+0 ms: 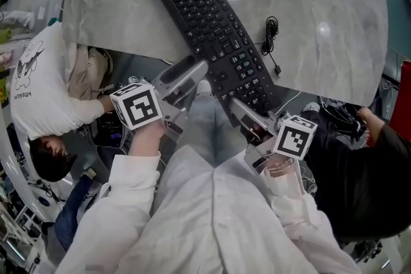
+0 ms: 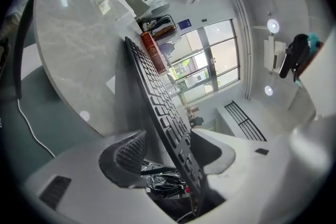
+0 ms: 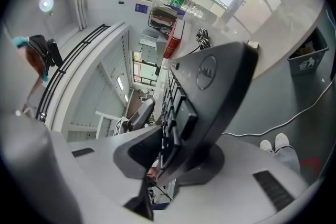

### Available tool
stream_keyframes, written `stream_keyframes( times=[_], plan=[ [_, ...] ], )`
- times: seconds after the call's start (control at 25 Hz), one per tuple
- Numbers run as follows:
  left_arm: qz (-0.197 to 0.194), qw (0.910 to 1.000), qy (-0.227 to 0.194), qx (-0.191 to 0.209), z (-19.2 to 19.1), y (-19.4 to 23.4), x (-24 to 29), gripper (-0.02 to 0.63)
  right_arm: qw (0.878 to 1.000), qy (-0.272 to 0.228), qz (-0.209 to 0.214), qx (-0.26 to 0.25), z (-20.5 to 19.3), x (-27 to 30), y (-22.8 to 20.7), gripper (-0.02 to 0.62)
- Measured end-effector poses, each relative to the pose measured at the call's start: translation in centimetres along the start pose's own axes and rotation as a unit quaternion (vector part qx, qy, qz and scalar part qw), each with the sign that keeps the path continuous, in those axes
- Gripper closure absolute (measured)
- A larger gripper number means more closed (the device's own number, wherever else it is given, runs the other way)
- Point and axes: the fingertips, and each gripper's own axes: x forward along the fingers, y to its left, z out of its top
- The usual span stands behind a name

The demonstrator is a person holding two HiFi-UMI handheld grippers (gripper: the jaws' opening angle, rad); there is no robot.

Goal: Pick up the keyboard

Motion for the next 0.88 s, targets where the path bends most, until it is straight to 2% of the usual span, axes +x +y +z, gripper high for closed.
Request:
stream_keyframes(
  times=[0.32,0.44,0.64,0.76,0.88],
  plan=[
    [-0.016,0.9998,0.006,-0.006,0.6,0.9,1.2,0.351,1.0,0.009,0.002,0.007,-0.2,-0.1,-0.3,0.483],
    [-0.011,0.9999,-0.001,-0.003,1.5,1.1,1.6,0.351,1.0,0.016,0.005,0.006,-0.1,-0.1,-0.2,0.483],
    [-0.027,0.999,-0.008,-0.035,1.8,0.6,2.6,0.351,1.0,0.026,0.008,0.005,-0.1,-0.2,0.0,0.483],
    [-0.022,0.9996,-0.006,-0.019,2.1,0.5,3.1,0.351,1.0,0.027,0.009,0.006,-0.1,-0.2,0.1,0.483],
    [-0.03,0.999,-0.003,-0.034,1.6,0.4,3.7,0.351,1.0,0.029,0.007,0.006,-0.1,-0.2,0.1,0.484]
  ],
)
